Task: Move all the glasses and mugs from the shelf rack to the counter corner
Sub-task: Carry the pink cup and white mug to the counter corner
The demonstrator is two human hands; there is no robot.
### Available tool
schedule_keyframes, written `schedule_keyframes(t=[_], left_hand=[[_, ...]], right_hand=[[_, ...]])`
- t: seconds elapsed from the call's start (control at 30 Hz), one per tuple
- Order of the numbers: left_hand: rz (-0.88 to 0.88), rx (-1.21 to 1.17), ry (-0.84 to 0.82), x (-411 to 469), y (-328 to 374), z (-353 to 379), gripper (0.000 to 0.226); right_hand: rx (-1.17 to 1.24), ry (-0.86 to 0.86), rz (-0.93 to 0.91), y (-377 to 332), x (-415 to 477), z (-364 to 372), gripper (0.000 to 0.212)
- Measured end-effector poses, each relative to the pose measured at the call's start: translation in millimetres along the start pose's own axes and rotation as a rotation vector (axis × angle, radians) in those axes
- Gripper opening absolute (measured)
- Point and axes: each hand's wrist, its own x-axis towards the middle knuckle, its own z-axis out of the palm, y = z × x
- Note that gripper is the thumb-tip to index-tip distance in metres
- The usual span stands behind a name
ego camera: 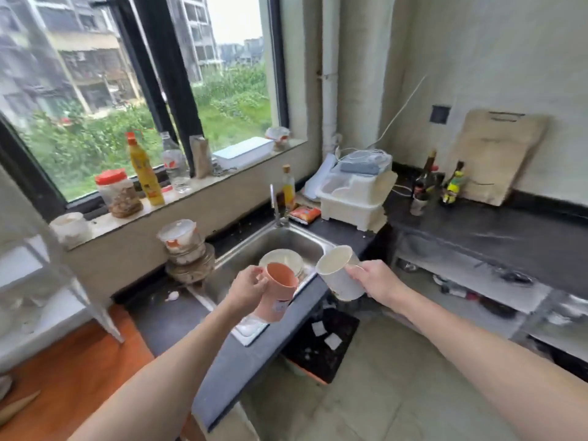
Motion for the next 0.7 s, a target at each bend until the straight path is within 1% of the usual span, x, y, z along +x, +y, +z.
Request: schedule_keyframes(t=[0.07,0.17,0.27,0.37,0.43,0.53,0.63,0.7], left_hand=[[0.039,-0.007,-0.062,11.8,37.0,60.0,0.034],[0.12,-0.026,-0.115,21.5,88.8,144.6,0.033],[0.141,-0.083,-0.172,24.4,135.0,214.8,0.032],[0.131,-0.158,-0.278,36.3,180.5,273.7,0.028],[0.14,-0.196,-0.342,50.0,209.4,311.2,0.024],[0.15,-0.244,-0.407,73.4,247.9,369.7,0.029],[0.162,-0.276,-0.491,98.4,282.2,432.3,0.028],[0.169,-0.278,-0.55,113.4,305.4,471.7,0.029]], right_hand=[[-0.133,0.058,0.011,31.9,-3.3,-53.7,0.046],[-0.228,0.171,0.046,76.6,-11.7,-128.0,0.043],[-0.187,0.314,0.1,119.1,-19.1,-190.7,0.037],[-0.155,0.461,0.149,154.9,-20.8,-246.6,0.043],[-0.075,0.575,0.192,177.0,-19.2,-280.4,0.045],[0.142,0.75,0.297,214.9,-15.3,-328.5,0.043],[0.337,0.853,0.392,247.9,-11.7,-377.5,0.039],[0.408,0.905,0.436,264.6,-10.3,-408.8,0.036]])
